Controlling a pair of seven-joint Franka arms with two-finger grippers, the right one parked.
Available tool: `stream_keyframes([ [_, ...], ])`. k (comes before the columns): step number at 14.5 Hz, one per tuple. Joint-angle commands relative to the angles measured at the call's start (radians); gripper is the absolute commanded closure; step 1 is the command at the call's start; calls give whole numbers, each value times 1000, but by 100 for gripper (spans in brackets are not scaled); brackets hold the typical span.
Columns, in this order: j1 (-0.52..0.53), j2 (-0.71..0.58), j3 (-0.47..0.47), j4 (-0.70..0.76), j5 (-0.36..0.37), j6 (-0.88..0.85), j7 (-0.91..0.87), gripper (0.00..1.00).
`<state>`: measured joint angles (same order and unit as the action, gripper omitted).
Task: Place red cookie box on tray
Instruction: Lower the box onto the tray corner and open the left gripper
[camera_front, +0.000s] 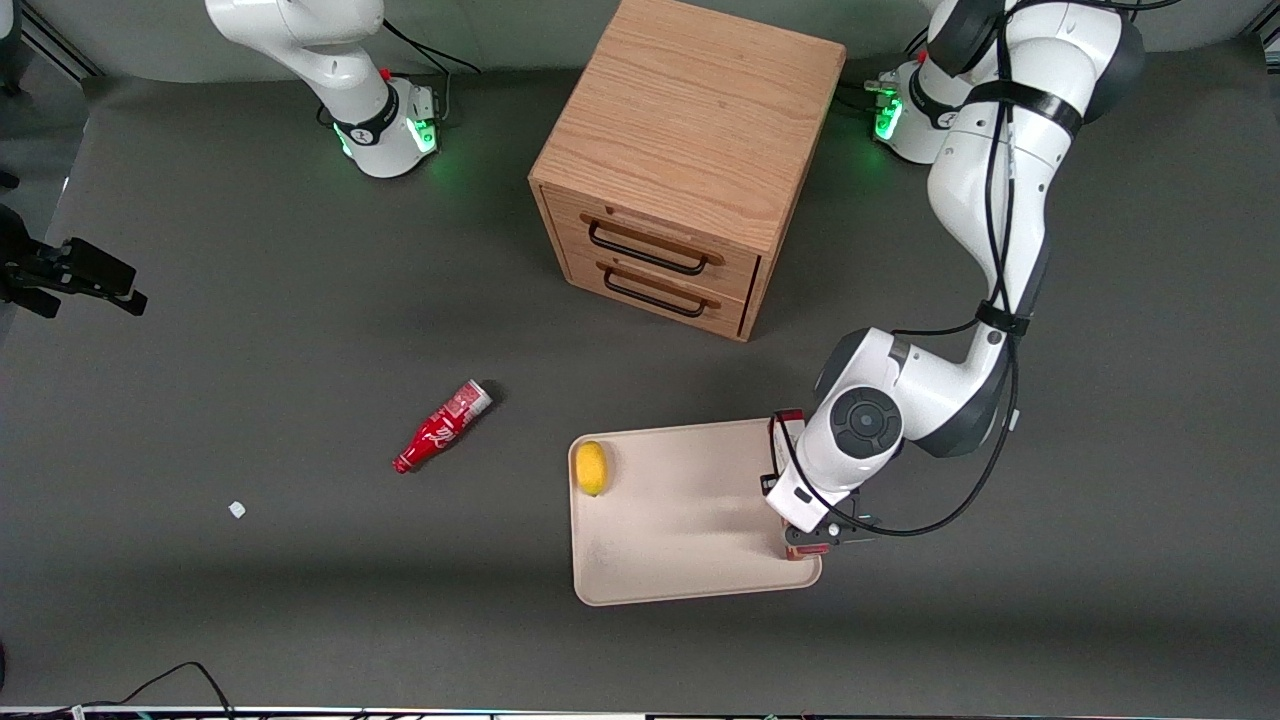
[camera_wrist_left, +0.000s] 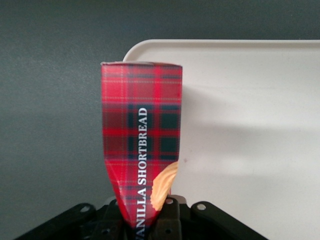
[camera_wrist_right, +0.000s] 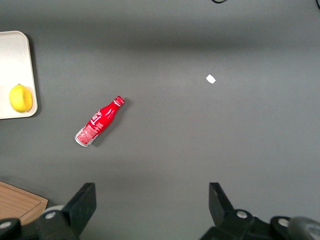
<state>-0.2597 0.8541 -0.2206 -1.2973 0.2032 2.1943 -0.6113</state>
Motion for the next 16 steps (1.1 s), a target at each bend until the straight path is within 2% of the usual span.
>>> stream_keyframes([
  [1, -13, 13, 12, 23, 16, 33, -24, 69],
  [3, -13, 16, 17, 21, 15, 51, -19, 61],
  [4, -13, 16, 18, 21, 15, 51, -18, 49],
  [5, -13, 16, 20, 19, 18, 64, -16, 17],
  [6, -15, 16, 21, 4, 21, 94, -16, 0],
  [10, -12, 2, 20, -7, 16, 128, -15, 0],
  [13, 0, -55, 20, -8, 4, 114, -16, 0],
  [16, 42, -174, 18, -63, -63, 85, -8, 0],
])
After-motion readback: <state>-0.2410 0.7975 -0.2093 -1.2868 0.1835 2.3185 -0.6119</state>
